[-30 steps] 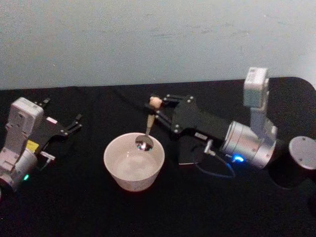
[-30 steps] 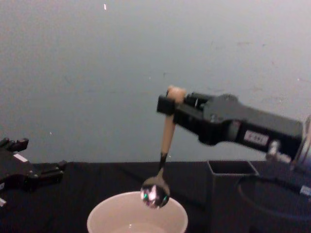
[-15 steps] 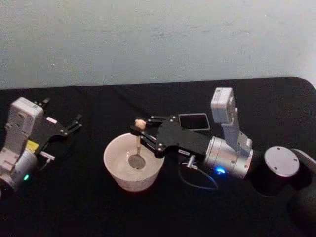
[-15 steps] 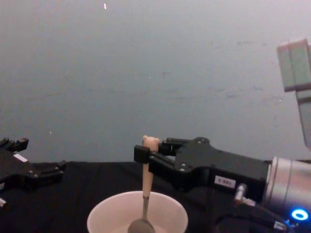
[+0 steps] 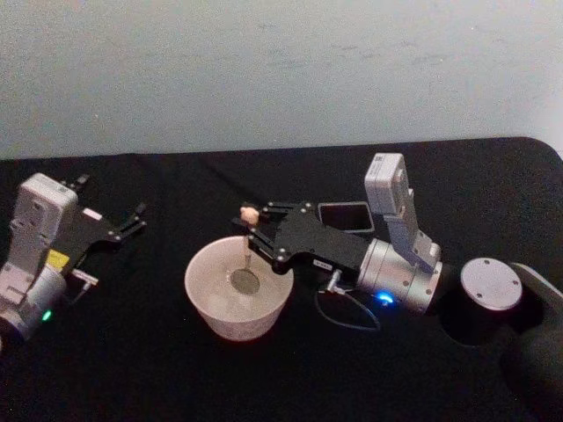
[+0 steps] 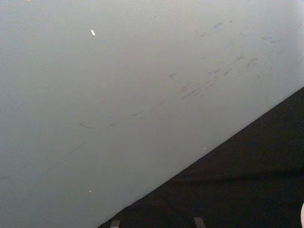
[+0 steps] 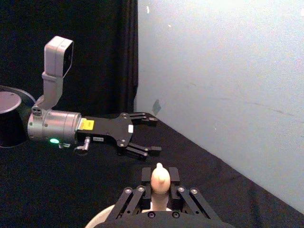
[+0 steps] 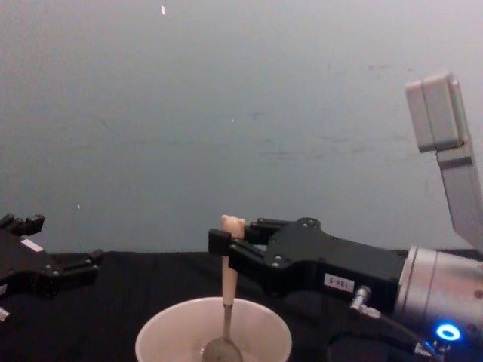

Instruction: Pick up the stirring spoon with one hand, stir inside the cup, then place it back in its original position.

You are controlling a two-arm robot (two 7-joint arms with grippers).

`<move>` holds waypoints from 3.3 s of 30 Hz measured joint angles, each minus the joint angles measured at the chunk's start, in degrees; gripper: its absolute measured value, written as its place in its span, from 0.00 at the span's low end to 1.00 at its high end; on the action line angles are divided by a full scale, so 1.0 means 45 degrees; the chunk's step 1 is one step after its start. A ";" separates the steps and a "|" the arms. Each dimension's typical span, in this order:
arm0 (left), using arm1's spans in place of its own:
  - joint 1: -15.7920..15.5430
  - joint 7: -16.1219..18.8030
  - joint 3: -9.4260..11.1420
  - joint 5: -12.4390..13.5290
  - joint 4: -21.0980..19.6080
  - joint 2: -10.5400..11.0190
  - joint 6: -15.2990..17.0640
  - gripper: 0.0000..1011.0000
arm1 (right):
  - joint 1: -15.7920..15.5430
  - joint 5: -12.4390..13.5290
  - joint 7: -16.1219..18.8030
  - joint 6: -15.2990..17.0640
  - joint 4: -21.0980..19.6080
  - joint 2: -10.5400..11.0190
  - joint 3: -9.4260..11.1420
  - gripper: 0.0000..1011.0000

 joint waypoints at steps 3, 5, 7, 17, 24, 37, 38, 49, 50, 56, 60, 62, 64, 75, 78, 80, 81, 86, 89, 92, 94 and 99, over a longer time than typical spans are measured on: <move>0.0001 0.0001 0.0000 0.0000 0.0000 0.0000 0.0000 0.99 | 0.0000 -0.0067 -0.0045 0.0000 0.0005 0.0018 0.0066 0.21; 0.0000 0.0000 0.0000 0.0000 0.0000 0.0000 0.0000 0.99 | -0.0025 -0.0086 -0.0074 0.0002 -0.0024 0.0067 0.0108 0.21; 0.0001 0.0001 0.0000 0.0000 0.0000 0.0000 0.0000 0.99 | -0.0127 -0.0110 -0.0090 0.0032 -0.0169 0.0207 0.0197 0.21; 0.0000 0.0001 0.0000 0.0000 0.0000 0.0000 0.0000 0.99 | -0.0785 0.0125 0.0110 0.0312 -0.1244 0.0945 0.0454 0.21; 0.0000 0.0000 0.0000 0.0000 0.0000 0.0000 0.0000 0.99 | -0.1123 0.0407 0.0439 0.0502 -0.1912 0.1228 0.0348 0.21; 0.0000 0.0001 0.0001 0.0000 0.0000 0.0000 0.0000 0.99 | -0.0734 0.0396 0.0330 0.0447 -0.1454 0.0564 -0.0100 0.21; 0.0000 0.0001 0.0000 0.0000 0.0000 0.0000 0.0000 0.99 | -0.0682 0.0380 0.0298 0.0427 -0.1377 0.0501 -0.0106 0.21; 0.0000 0.0001 0.0000 0.0000 -0.0001 -0.0001 0.0001 0.99 | -0.0181 0.0070 -0.0241 0.0291 -0.0437 0.0026 0.0076 0.21; 0.0000 0.0001 0.0000 0.0000 0.0000 0.0000 0.0000 0.99 | -0.0176 0.0065 -0.0262 0.0291 -0.0421 0.0027 0.0104 0.21; 0.0000 0.0000 0.0001 0.0000 0.0000 0.0000 0.0000 0.99 | -0.0207 0.0028 -0.0327 0.0292 -0.0402 0.0071 0.0261 0.21; 0.0000 0.0001 0.0001 0.0000 0.0000 0.0000 0.0000 0.99 | -0.0266 0.0026 -0.0356 0.0300 -0.0462 0.0120 0.0358 0.21; 0.0000 0.0001 0.0001 0.0000 0.0000 0.0000 0.0000 0.99 | -0.0287 0.0025 -0.0362 0.0304 -0.0485 0.0146 0.0388 0.21; 0.0000 0.0001 0.0000 0.0000 -0.0001 0.0000 0.0000 0.99 | -0.0313 0.0018 -0.0365 0.0310 -0.0513 0.0184 0.0413 0.21; 0.0000 0.0000 0.0000 0.0000 -0.0001 0.0000 0.0000 0.99 | -0.0792 0.0113 -0.0218 0.0491 -0.1177 0.0702 0.0581 0.21; 0.0000 0.0000 0.0000 0.0000 0.0000 0.0000 0.0000 0.99 | -0.1012 0.0244 -0.0080 0.0595 -0.1563 0.0871 0.0568 0.21; 0.0000 0.0000 0.0000 0.0000 -0.0001 0.0000 0.0000 0.99 | -0.1097 0.0302 -0.0004 0.0644 -0.1720 0.0924 0.0525 0.21; 0.0000 0.0000 0.0000 0.0000 0.0000 0.0000 0.0000 0.99 | -0.1128 0.0328 0.0030 0.0662 -0.1788 0.0944 0.0491 0.21; 0.0000 0.0001 0.0000 0.0000 0.0000 0.0000 0.0000 0.99 | -0.1203 0.0424 0.0230 0.0788 -0.1997 0.0921 0.0196 0.21; 0.0000 0.0001 0.0000 0.0000 0.0000 0.0000 0.0000 0.99 | -0.1117 0.0421 0.0269 0.0805 -0.1950 0.0790 0.0037 0.21; 0.0000 0.0001 0.0000 0.0000 0.0000 -0.0001 0.0000 0.99 | -0.0956 0.0412 0.0246 0.0797 -0.1765 0.0596 -0.0071 0.21; 0.0001 0.0000 0.0000 0.0000 -0.0001 0.0000 0.0000 0.99 | -0.0798 0.0396 0.0157 0.0767 -0.1560 0.0416 -0.0107 0.21; 0.0000 0.0001 0.0000 0.0000 0.0000 0.0000 0.0000 0.99 | -0.0490 0.0305 -0.0132 0.0652 -0.1074 0.0093 -0.0079 0.21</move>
